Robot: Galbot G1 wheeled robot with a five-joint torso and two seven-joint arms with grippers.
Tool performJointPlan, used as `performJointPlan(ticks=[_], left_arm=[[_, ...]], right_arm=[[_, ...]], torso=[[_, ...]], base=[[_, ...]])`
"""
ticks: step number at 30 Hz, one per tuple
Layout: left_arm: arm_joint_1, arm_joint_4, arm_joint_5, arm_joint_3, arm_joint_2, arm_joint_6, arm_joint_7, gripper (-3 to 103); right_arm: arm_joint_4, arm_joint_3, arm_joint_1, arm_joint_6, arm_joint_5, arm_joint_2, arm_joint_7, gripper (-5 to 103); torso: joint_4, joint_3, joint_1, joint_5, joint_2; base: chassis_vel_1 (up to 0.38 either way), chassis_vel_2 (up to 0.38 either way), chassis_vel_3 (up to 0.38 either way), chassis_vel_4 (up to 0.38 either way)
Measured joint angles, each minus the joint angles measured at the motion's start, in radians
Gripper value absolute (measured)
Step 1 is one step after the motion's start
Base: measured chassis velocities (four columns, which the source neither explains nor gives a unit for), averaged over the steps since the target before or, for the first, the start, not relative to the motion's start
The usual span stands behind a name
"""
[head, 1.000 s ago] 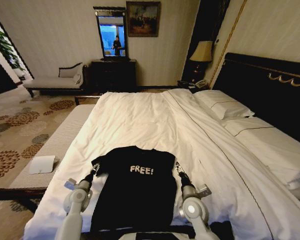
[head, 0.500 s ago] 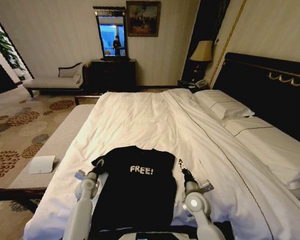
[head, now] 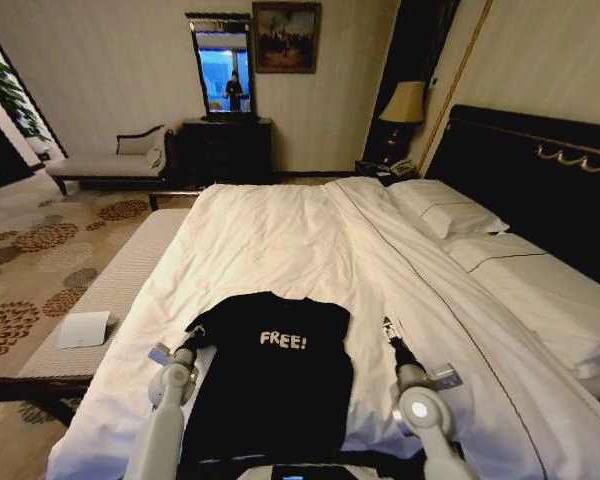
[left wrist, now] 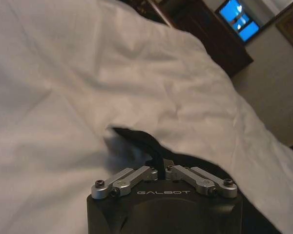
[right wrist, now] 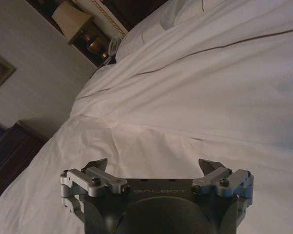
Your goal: Fold the clothes on the bed.
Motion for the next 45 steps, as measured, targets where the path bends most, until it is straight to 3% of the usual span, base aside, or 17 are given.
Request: performJointPlan(ticks=[5, 12, 22, 34, 36, 40, 42, 45], left_arm=[[0.005, -0.057, 0.012, 0.016, 0.01, -0.005, -0.002, 1], [0.06, -0.207, 0.119, 0.197, 0.063, -0.014, -0.008, 1], [0.035, -0.127, 0.199, 0.326, 0.074, -0.017, 0.003, 1], [0.038, -0.097, 0.191, 0.332, 0.037, -0.029, 0.023, -2], [0.042, -0.099, 0.185, 0.332, 0.035, -0.029, 0.021, 3], [0.071, -0.161, 0.118, 0.332, 0.029, 0.013, 0.016, 24], [0.078, -0.18, 0.099, 0.332, 0.027, 0.026, 0.012, 24], [0.103, -0.224, 0.068, 0.333, 0.025, 0.059, 0.013, 40]], right_arm=[[-0.009, -0.004, 0.003, 0.001, 0.013, -0.007, 0.001, 100], [-0.032, -0.029, 0.006, 0.002, 0.017, 0.004, 0.001, 100], [-0.061, -0.037, 0.012, 0.008, 0.009, 0.013, -0.005, 100], [-0.11, -0.045, 0.032, 0.013, -0.019, 0.02, -0.011, 100], [-0.113, -0.048, 0.033, 0.013, -0.023, 0.022, -0.012, 100], [-0.122, -0.057, 0.037, 0.014, -0.039, 0.028, -0.014, 100], [-0.123, -0.057, 0.037, 0.014, -0.041, 0.029, -0.015, 100], [-0.123, -0.053, 0.036, 0.015, -0.043, 0.028, -0.016, 100]], torso=[[0.0, 0.0, 0.0, -0.0001, 0.0], [-0.0001, 0.0, 0.0, 0.0002, 0.0], [0.0, 0.0, 0.0, 0.0, 0.0], [-0.0001, 0.0, 0.0, 0.0, 0.0], [0.0, 0.0, 0.0, 0.0, 0.0], [0.0001, 0.0, 0.0, 0.0001, 0.0], [0.0, 0.0, 0.0, 0.0, 0.0], [0.0, 0.0, 0.0, 0.0001, 0.0]], base=[[0.0, 0.0, 0.0, 0.0], [0.0, 0.0, 0.0, 0.0], [0.0, 0.0, 0.0, 0.0], [0.0, 0.0, 0.0, 0.0], [0.0, 0.0, 0.0, 0.0], [0.0, 0.0, 0.0, 0.0], [0.0, 0.0, 0.0, 0.0], [0.0, 0.0, 0.0, 0.0]])
